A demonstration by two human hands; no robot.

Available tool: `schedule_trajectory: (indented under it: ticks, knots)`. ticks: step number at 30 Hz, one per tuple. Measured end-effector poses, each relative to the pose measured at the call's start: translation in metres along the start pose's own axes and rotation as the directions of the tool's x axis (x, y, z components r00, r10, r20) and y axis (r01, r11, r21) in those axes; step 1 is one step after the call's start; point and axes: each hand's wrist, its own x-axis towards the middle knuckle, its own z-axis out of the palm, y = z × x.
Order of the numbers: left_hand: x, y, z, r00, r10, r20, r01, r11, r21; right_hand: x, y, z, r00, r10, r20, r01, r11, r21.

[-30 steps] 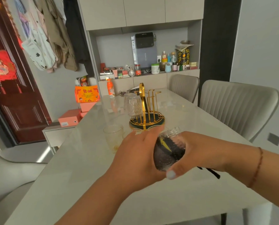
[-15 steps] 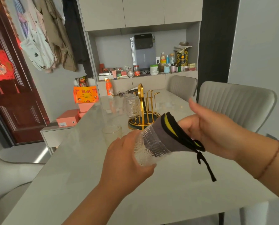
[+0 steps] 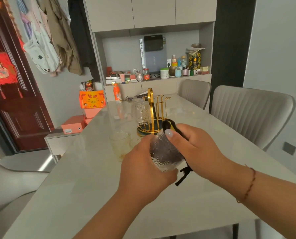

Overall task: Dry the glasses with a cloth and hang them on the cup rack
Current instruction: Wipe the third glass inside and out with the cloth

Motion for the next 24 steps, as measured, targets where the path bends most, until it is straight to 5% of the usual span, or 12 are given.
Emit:
schedule_trajectory:
  ticks: [3,6,8,10,12,16,19,21,24]
  knots:
    - [0.006,-0.003,-0.004,0.97,-0.097,0.223,0.175,0.914,-0.366,0.001,0.002,-0.007,0.99,-0.14,-0.006,0.14,0.99,0.029]
    - [0.009,-0.008,-0.008,0.854,0.056,0.518,0.38,0.612,-0.693,0.002,0.004,-0.016,0.975,-0.221,0.005,0.219,0.966,0.137]
    - [0.005,-0.007,-0.007,0.754,0.175,0.633,0.523,0.423,-0.74,0.004,0.004,-0.021,0.972,-0.234,0.019,0.228,0.959,0.166]
    - [0.004,-0.004,-0.005,0.71,0.192,0.677,0.597,0.346,-0.724,0.009,0.001,-0.024,0.977,-0.211,-0.006,0.211,0.971,0.109]
    - [0.006,0.001,-0.002,0.73,0.115,0.673,0.6,0.361,-0.713,0.015,-0.001,-0.027,0.988,-0.142,-0.059,0.145,0.988,0.05]
    - [0.007,0.02,0.004,0.92,-0.045,0.39,0.287,0.756,-0.588,0.022,-0.006,-0.027,0.986,-0.092,-0.139,0.066,0.981,-0.184]
    - [0.006,0.022,0.005,0.956,-0.02,0.293,0.191,0.799,-0.571,0.024,-0.014,-0.025,0.982,-0.078,-0.172,0.049,0.984,-0.172]
    - [0.008,0.02,0.002,0.926,0.02,0.376,0.275,0.647,-0.711,0.026,-0.016,-0.028,0.983,-0.067,-0.173,0.065,0.998,-0.02]
    - [0.005,0.015,0.002,0.805,0.228,0.548,0.521,0.171,-0.836,0.025,-0.015,-0.033,0.987,-0.079,-0.14,0.121,0.938,0.324]
